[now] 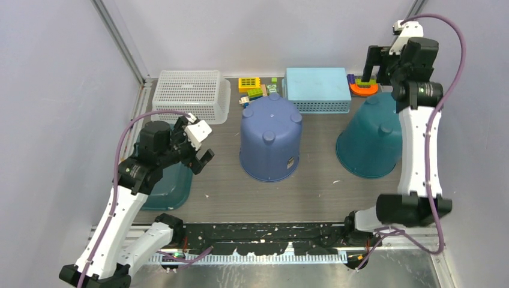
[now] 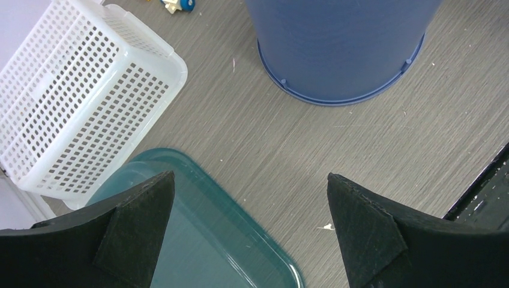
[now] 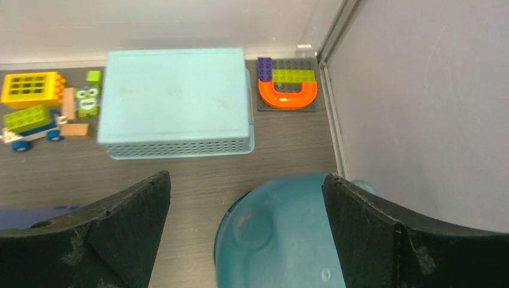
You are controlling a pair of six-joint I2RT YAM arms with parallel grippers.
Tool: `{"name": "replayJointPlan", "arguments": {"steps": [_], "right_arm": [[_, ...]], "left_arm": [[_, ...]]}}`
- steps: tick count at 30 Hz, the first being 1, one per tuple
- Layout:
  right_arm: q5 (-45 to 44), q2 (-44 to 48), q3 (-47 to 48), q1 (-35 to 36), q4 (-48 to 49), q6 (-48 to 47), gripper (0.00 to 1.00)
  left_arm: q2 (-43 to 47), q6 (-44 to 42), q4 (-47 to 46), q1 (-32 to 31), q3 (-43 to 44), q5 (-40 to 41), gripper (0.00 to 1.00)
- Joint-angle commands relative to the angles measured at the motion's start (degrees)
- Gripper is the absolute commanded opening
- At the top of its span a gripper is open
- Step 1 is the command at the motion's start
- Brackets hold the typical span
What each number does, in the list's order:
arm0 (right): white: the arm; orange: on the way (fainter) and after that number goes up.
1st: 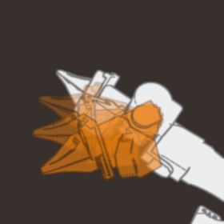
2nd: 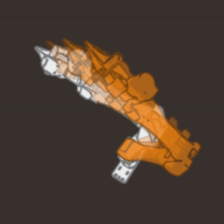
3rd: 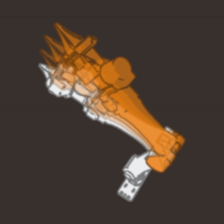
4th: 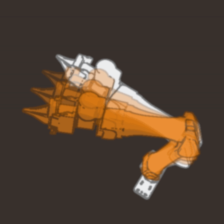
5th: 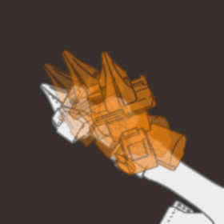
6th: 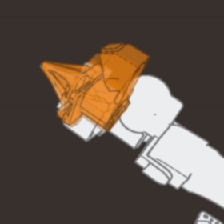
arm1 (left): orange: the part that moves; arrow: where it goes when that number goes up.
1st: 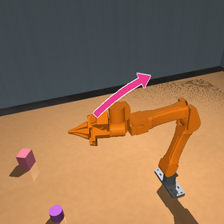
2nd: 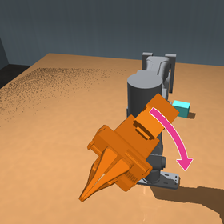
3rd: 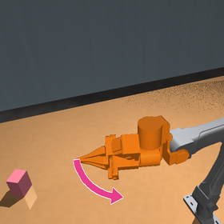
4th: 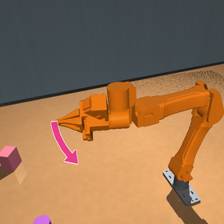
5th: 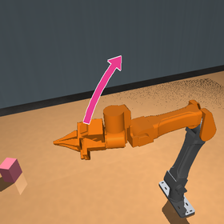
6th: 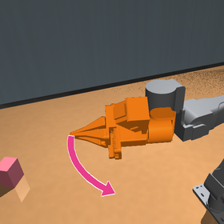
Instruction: Turn the large container upside down
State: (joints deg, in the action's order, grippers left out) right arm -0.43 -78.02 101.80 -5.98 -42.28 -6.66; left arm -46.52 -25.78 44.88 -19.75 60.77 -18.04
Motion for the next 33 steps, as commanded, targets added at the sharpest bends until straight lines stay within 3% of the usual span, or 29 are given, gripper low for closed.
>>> {"name": "replayJointPlan", "arguments": {"steps": [1,9,20,28,33], "right_arm": [[3.06,-9.09,3.95,-5.61,2.06,3.92,1.00],[8.62,-17.67,6.00,-12.55,1.37,5.56,1.00],[10.58,-10.32,-5.09,-13.31,-0.30,1.70,1.00],[12.96,-8.50,-5.19,-13.53,-1.35,2.26,1.00],[16.88,-6.68,3.41,-13.58,-6.36,4.01,1.00]], "left_arm": [[0.63,-0.43,-0.25,0.28,-0.71,-1.63,1.00],[0.94,-0.41,-0.47,0.24,-1.39,-1.85,1.00],[1.12,-0.21,-0.43,0.25,-1.41,-1.91,1.00],[1.53,0.00,0.26,0.29,-0.88,-1.74,1.00],[1.17,0.21,2.72,0.24,2.56,-1.96,1.00]]}}
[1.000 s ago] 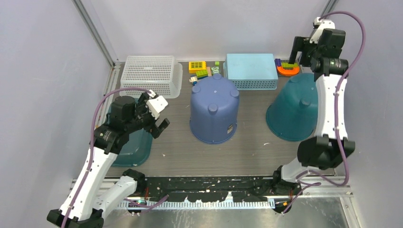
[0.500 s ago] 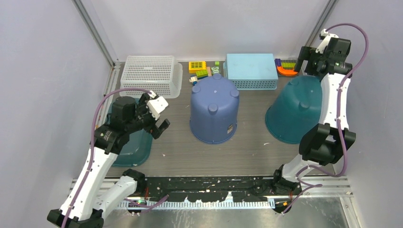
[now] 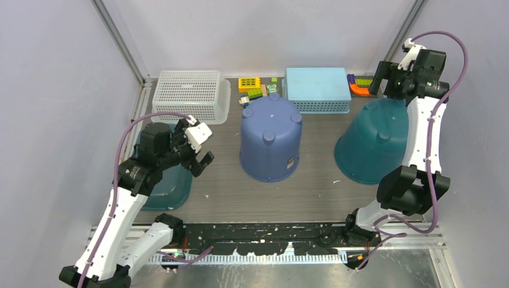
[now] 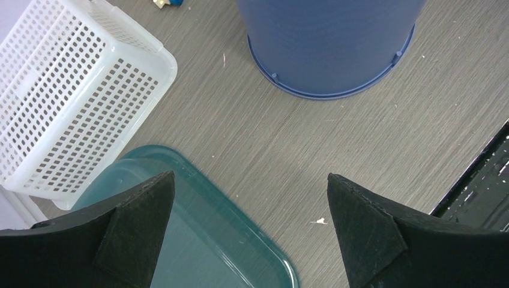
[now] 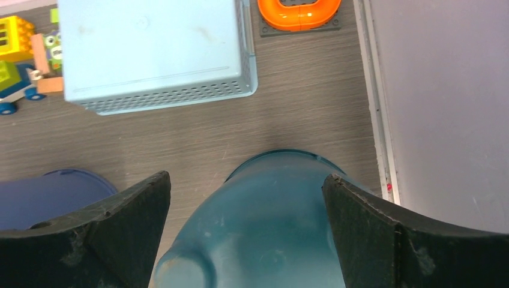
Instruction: Turn the large container upside down
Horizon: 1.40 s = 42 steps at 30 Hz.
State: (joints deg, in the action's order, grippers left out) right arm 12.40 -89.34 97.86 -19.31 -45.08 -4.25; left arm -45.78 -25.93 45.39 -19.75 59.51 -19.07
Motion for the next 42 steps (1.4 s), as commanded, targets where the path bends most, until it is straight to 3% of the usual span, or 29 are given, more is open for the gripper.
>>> {"name": "replayJointPlan", "arguments": {"steps": [1,6,12,20,24,29,31,34,37,42], "right_arm": [[5.73,5.74,8.97,-0.25,-4.46,2.02,1.00],[16.38,15.16,9.50,-0.21,-6.47,2.85,1.00],[38.91,28.52,-0.84,-0.25,-11.79,0.34,1.00],[50.18,38.54,-7.80,-0.20,-27.65,-16.55,1.00],[51.05,40.99,-11.36,-0.17,-29.28,-17.17,1.00],[46.15,39.82,-15.98,2.92,-21.20,-9.21,1.00],[38.24,39.34,-17.64,11.09,-15.73,-4.27,1.00],[21.08,37.25,-18.98,31.17,-11.27,-0.28,1.00],[21.42,34.00,-16.11,35.28,-14.97,-4.76,1.00],[28.68,40.18,-15.50,38.54,-17.85,-10.75,1.00]], "left_arm": [[0.43,0.74,2.97,0.24,5.00,-1.15,1.00],[1.13,3.49,7.62,0.26,11.81,-2.39,1.00],[3.10,5.48,11.40,0.26,15.23,-2.51,1.00],[5.61,7.72,13.98,0.32,16.05,-1.99,1.00],[6.95,8.17,14.15,0.30,15.35,-1.04,1.00],[6.87,8.82,12.54,0.32,12.86,-0.28,1.00],[6.61,8.96,11.83,0.32,12.43,-0.06,1.00],[6.32,9.30,11.37,0.32,12.14,0.25,1.00],[6.61,8.87,11.70,0.37,11.59,0.48,1.00],[8.61,5.78,15.92,0.33,11.16,-1.61,1.00]]}}
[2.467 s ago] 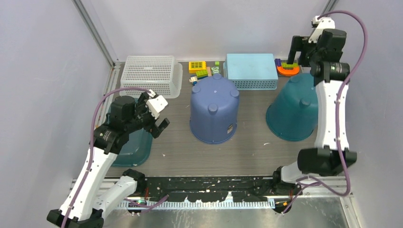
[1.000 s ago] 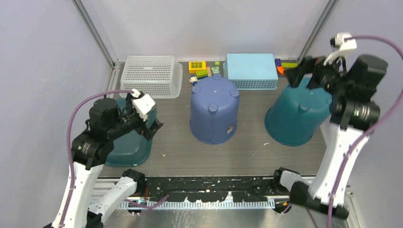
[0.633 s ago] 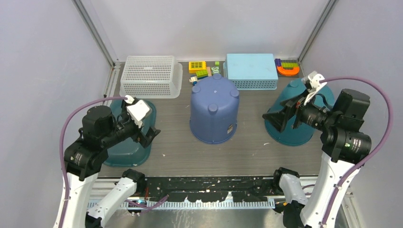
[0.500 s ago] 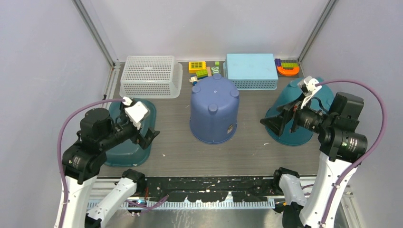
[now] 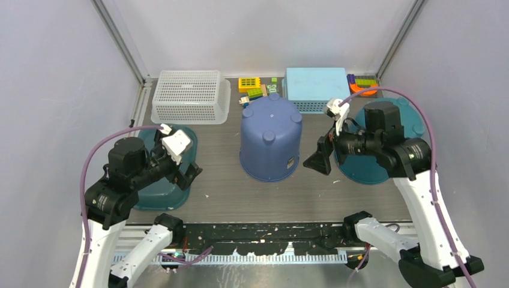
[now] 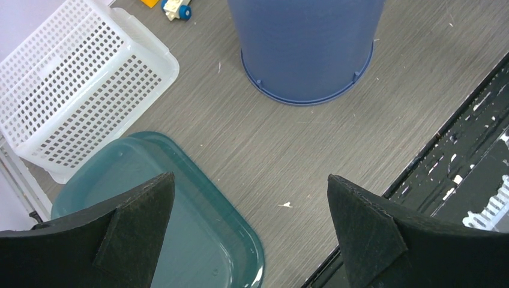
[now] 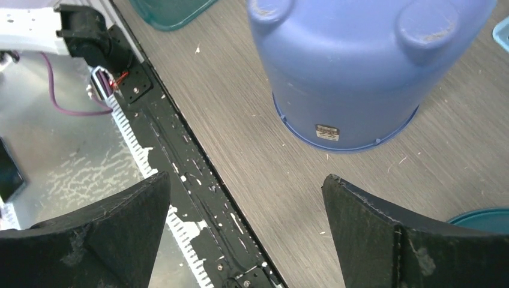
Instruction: Turn the large container upside down
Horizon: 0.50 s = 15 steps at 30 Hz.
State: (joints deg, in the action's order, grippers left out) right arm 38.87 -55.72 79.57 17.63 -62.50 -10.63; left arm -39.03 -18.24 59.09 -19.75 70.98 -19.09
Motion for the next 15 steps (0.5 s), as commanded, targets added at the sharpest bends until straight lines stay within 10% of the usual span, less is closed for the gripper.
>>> {"name": "replayJointPlan", "arguments": {"steps": [1,15], "right_arm": [[3.42,8.00,2.78,1.57,-1.72,-5.95,1.00],[11.69,21.99,-3.15,0.77,-16.08,-23.27,1.00]], "left_arm": [[2.34,-2.88,3.46,0.32,-0.32,-2.77,1.00],[5.74,-7.38,10.17,1.59,-0.83,-12.04,1.00]]}}
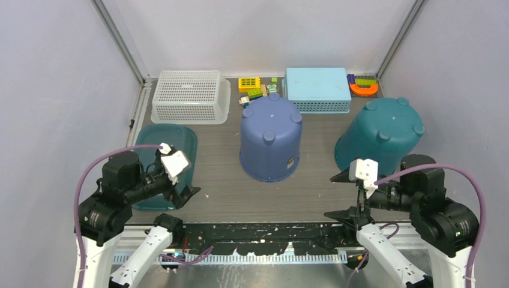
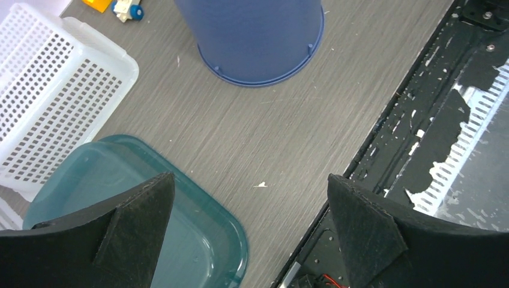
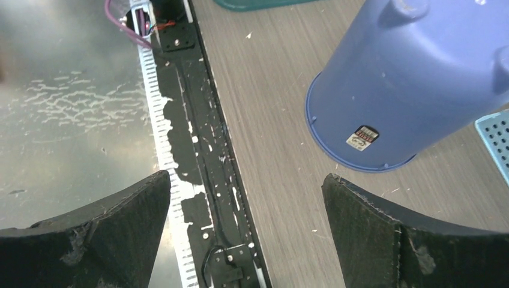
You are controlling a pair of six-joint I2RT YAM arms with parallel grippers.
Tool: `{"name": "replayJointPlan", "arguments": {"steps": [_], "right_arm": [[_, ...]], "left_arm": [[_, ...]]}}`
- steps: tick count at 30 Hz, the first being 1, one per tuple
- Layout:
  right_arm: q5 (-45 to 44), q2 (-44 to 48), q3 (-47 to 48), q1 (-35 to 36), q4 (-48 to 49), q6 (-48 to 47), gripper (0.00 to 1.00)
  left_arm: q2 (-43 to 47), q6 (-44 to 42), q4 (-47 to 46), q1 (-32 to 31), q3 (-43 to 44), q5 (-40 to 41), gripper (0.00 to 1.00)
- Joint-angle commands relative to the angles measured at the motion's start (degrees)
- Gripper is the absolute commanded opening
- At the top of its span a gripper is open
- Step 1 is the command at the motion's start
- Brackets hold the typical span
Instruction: Turn the large container upside down
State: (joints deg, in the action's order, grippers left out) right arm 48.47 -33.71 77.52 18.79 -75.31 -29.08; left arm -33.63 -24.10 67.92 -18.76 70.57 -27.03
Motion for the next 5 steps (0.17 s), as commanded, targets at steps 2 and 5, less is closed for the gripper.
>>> {"name": "replayJointPlan", "arguments": {"steps": [2,5], "right_arm": [[3.05,0.14,-1.31,-0.58,-4.16,-5.85,1.00],[4.04,-0.05,-1.19,-0.77,-4.77,-6.78,1.00]], "left_arm": [[0.32,-1.54,1.29,0.66,-0.51,-4.41,1.00],[0.36,-1.32,1.09,0.74,-0.59,-4.43,1.00]]}}
